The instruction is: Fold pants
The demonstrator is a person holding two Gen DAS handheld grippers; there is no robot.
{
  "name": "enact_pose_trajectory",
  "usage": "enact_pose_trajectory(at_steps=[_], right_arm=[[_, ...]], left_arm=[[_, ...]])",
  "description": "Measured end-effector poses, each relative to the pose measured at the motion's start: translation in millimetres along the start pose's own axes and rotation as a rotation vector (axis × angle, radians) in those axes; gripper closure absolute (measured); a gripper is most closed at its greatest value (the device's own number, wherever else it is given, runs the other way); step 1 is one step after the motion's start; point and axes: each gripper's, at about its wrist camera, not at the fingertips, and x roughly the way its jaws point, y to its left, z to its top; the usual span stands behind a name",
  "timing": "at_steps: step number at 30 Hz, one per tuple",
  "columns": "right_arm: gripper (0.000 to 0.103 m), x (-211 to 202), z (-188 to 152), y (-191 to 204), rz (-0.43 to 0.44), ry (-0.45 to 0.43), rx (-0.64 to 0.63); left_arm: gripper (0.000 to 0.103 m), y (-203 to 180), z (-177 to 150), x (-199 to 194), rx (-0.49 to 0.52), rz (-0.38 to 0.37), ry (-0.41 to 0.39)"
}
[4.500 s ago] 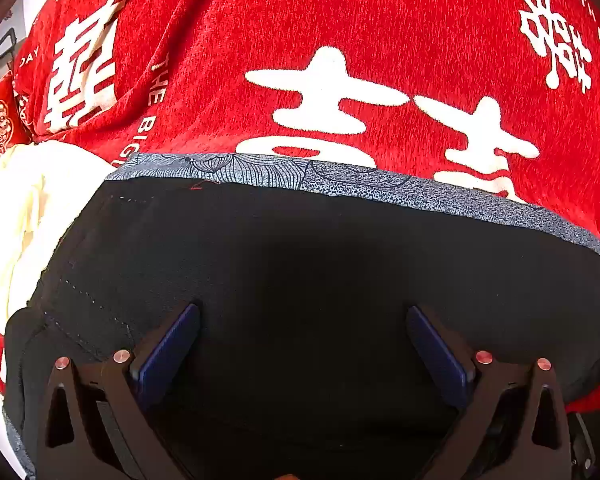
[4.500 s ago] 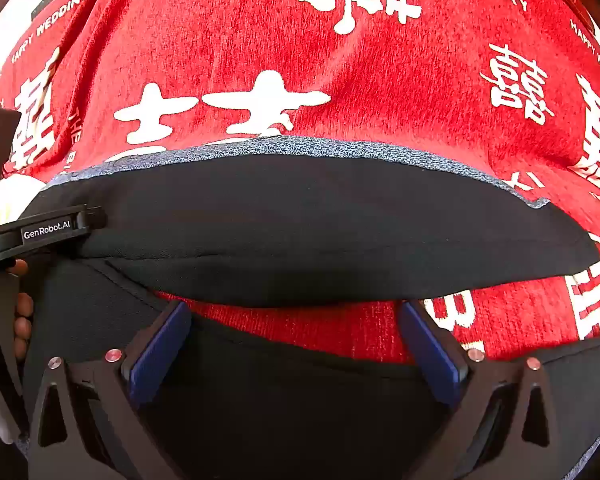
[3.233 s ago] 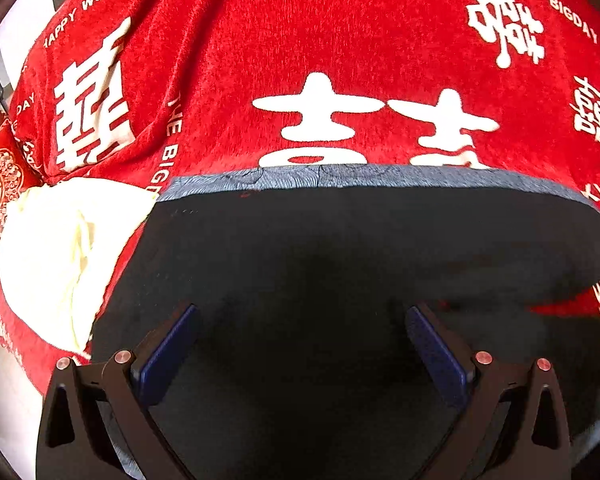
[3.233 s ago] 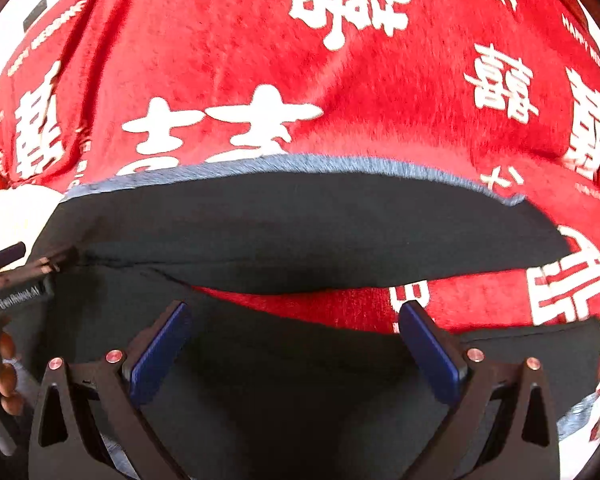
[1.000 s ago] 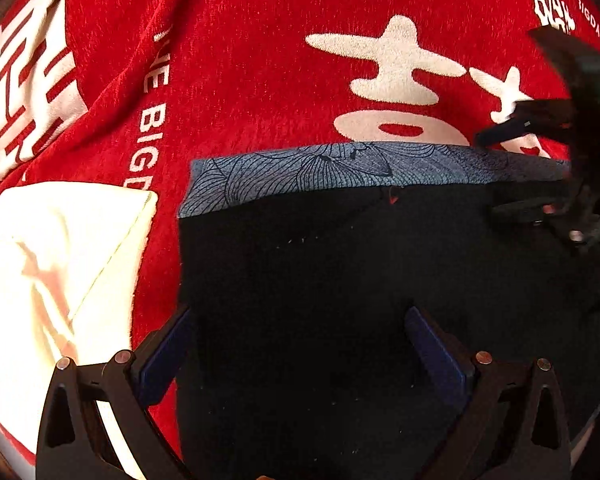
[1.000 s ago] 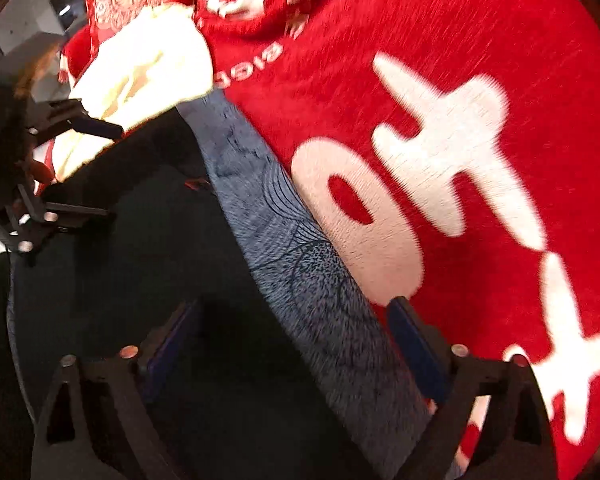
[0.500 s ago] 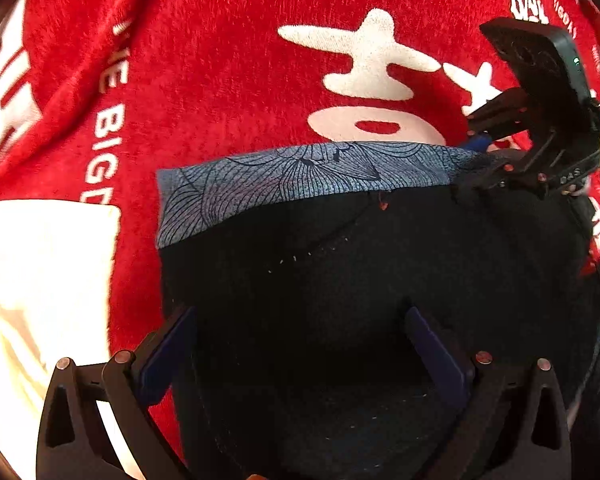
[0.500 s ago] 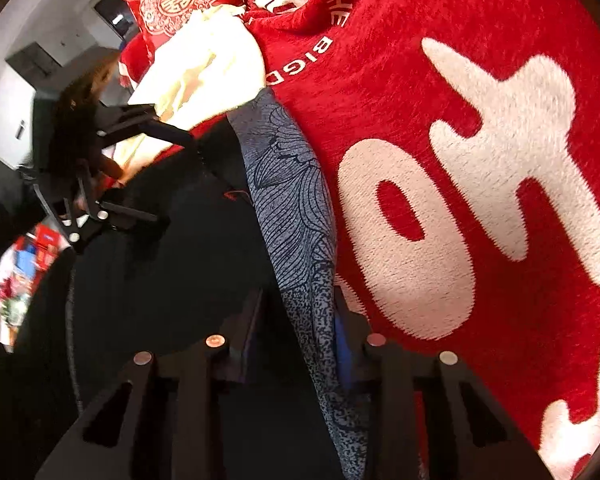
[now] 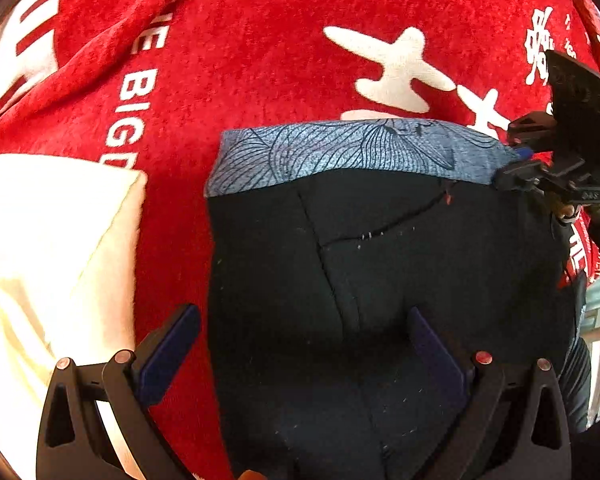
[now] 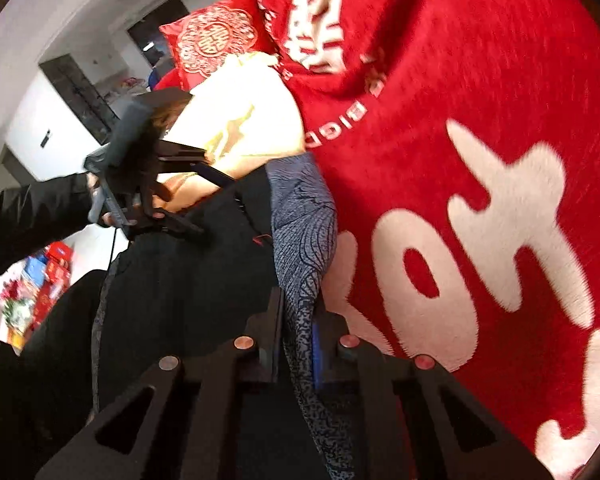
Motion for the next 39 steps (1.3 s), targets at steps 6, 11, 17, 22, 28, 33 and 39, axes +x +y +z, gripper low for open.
enact_pose_trajectory(at_steps=[6,11,17,22,28,33,39], right_arm=[[0.091,-23.4,-1.4,35.4,-0.044,-0.035,-0.095],[0.091,-30.4,-5.7,45.2,-0.068,-0.028,-0.106],[0.091,-30.2,-8.5,56.8,-0.088,-0.018,-0.117],[0.084,-19.9,-6.7,53.4,-0.126,0.015,-0.103],[0.039,-7.7,-5.6,33.4,-0.115,0.054,-0.021],[0.033,16.7,-3.6,6.2,-0.073,0.123,0.021],[0.075,36.2,-2.5,-14.4,0.007,0.174,0.083]], left_arm=[[0.000,-3.8,9.2,6.1,0.032,-0.035,0.011],[0.000,-7.5,24.0,5.4,0.012,-0.097,-0.018],[0.037,-13.8,10.4,-10.3,0.030,-0.064,-0.050],[0.057,-32.2,3.4,-20.8,0.085,0.010,-0.046],[0.063,-47.2,1.1,-21.4,0.137,0.087,-0.050],[0.063,-44.4,-1.3,-23.6,0.127,0.078,-0.056],[0.063,-47.9,-1.0,-23.2,0.137,0.087,-0.051]])
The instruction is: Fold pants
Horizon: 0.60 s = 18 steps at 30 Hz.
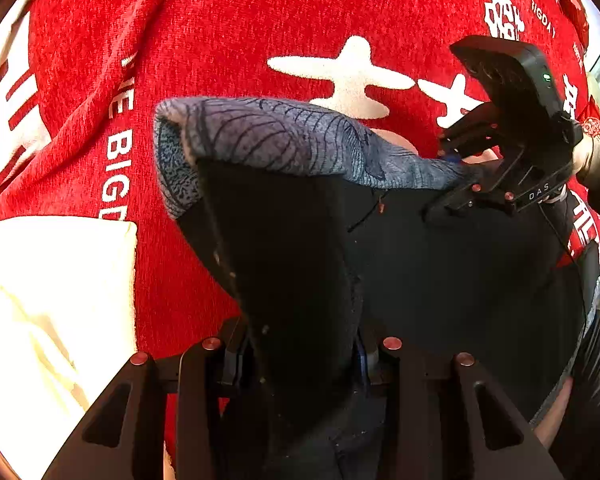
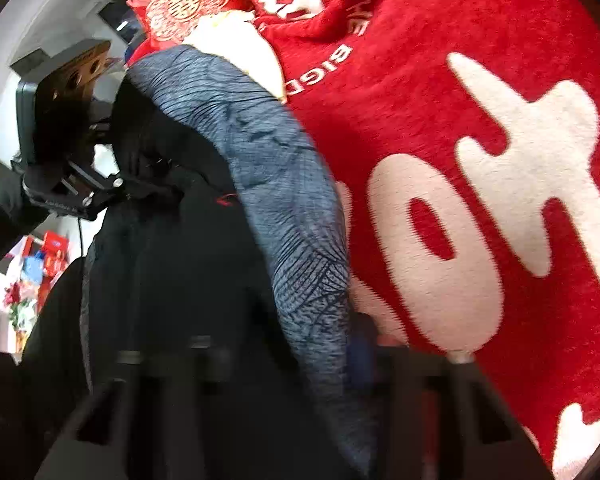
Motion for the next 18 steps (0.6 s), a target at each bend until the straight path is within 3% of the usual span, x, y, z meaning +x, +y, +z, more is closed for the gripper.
enact_pose_trajectory(at_steps=[3,12,18], right_arm=[[0.086,-10.1,-1.8,14.0,-0.022,-0.022,-0.048],[0.088,-51.8,-18.2,97.5,-0.294,-0.125,-0.126],[0.089,-70.3,-40.2,189.0,-0.417,-0.197,-0.182]], left_arm=[[0.063,-2.6,-1.9,-4.3,0.008,0.010,-0.009],[0.059,-24.7,-16.4,-30.5,0.065,0.105,-0.028],[0.052,-18.9,-58.8,-66.5,0.020,0.044,-0.088]])
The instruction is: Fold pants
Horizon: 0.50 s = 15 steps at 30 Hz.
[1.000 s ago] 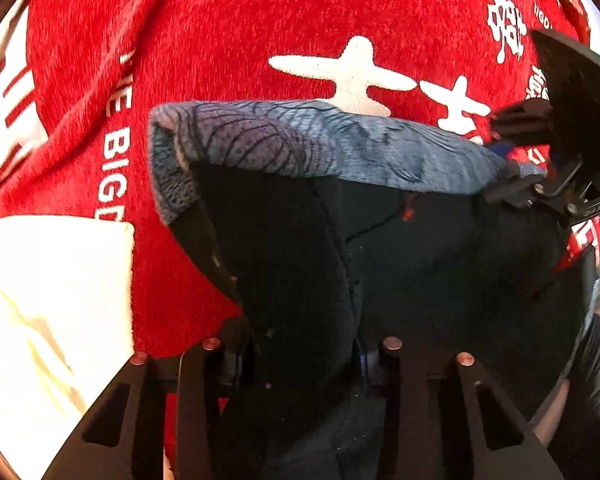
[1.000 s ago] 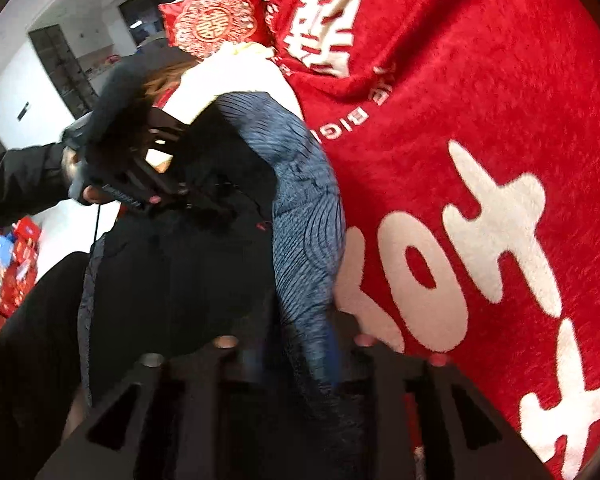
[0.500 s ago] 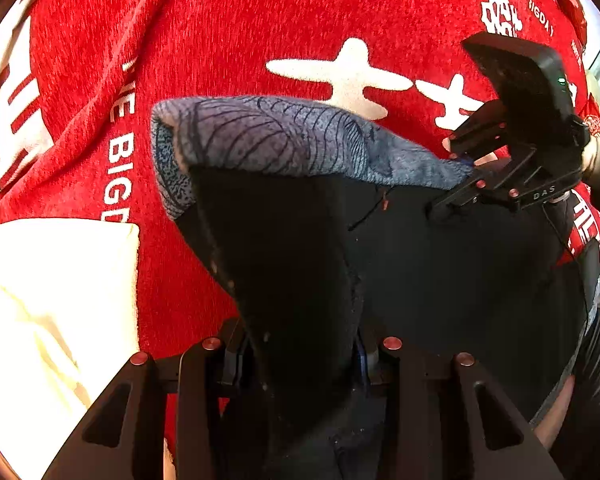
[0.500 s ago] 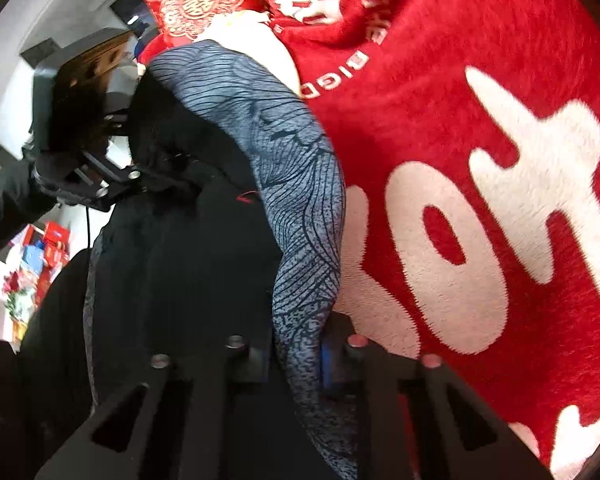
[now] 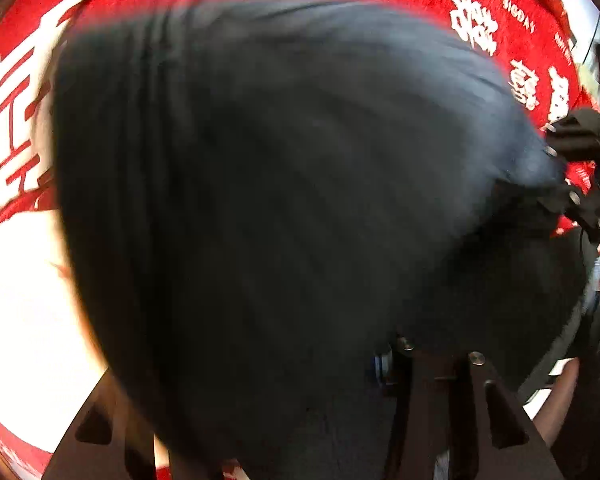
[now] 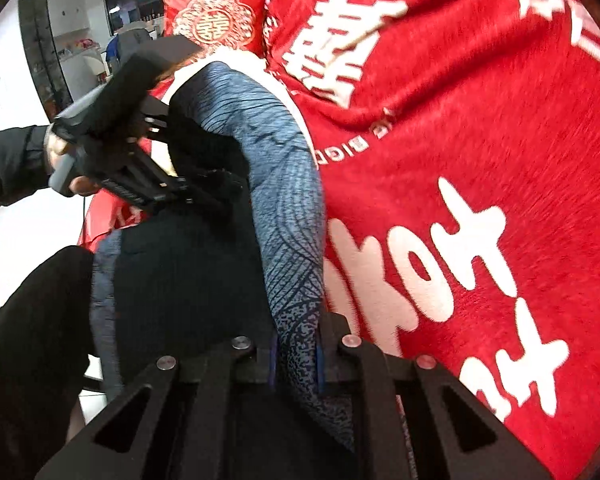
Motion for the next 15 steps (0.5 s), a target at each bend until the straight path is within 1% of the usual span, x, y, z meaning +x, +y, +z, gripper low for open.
enact_pose_trajectory(at_steps=[1,3,6,8,11,12,15], right_arm=[[0.089,-8.3,0.7,8.8,-0.025,-0.003,-0.021],[0.089,-18.3,-1.5,41.4,-0.071,-0.008,-0.063],[0.089,-22.1,-9.5,83.2,-0.132,-0.013,-0.096],[0.089,-10.0,-20.0,112.6,-0.191,0.010,-0.134],[0.089,13.0,-37.5,138.5,-0.242,0.049,-0.187],[0.089,24.6,-45.1,149.3,-0.278,0.069,-0.215],[0.089,42.0,-61.5,172.3,-0.338,0.098,-0.249]], left_arm=[[0.051,0.3,-6.5,-3.2,-0.005,-0.004,-0.004],[0.049,3.0,-24.3,-9.7,-0.014,-0.009,-0.009],[0.048,13.1,-52.3,-11.9,-0.062,-0.027,0.014],[0.048,23.3,-70.8,-12.2,-0.111,-0.013,0.033],[0.048,49.9,-97.6,-15.3,-0.245,-0.001,0.084],[0.048,55.9,-108.6,-19.0,-0.277,0.005,0.087],[0.048,77.8,-138.3,-37.0,-0.387,0.025,0.075]])
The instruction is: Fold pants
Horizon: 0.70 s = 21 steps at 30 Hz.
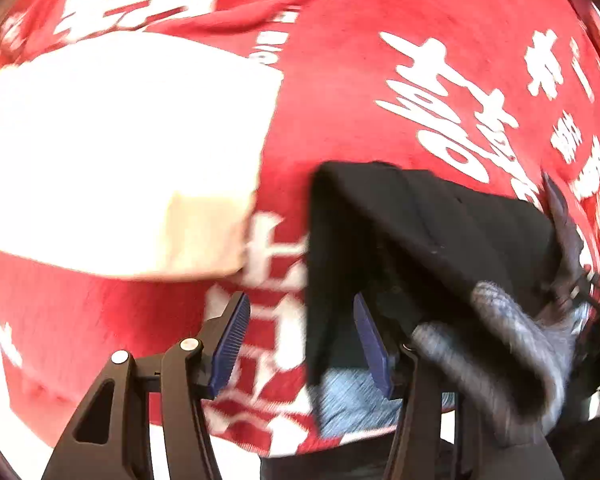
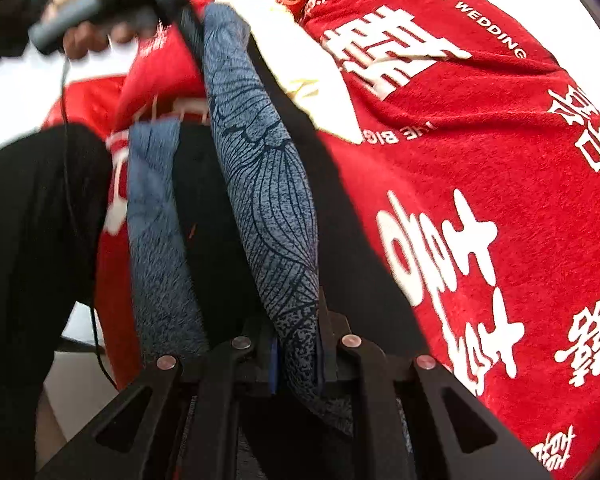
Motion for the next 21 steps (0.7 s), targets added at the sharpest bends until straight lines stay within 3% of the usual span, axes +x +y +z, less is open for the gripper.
enact_pose_trajectory(at_steps=[6,11,13,17,21], right_arm=[[0.089,-1.1,-4.5,16.2,-0.091,0.003,-0.029],[0.089,-22.3,-3.6,12.7,-0.092,-0.042,-0.019],[0.089,-26.1,-5.0,18.5,-0.091,-0.041,-0.033],[0.089,-52.7,1.9,26.6,-0.142,-0.094,-0.074],[0.089,-13.9,-19.9,69.3,-0.118,-0.004,-0.189]], left_arm=[[0.048,15.6,-7.8,-33.0,-0.091,0.002,-0.064],[0.048,9.4,-4.6,-46.3,-0.130,-0.052,-0.086],[0.048,-21.0,7.9,-40.5,-0.109,-0.024,-0.080],[0.048,-32.2,4.1,-51.1,-0.089,0.011,-0.081],[0.048,-21.3,-0.6,-47.5,-0.122,0.088,-0.044]])
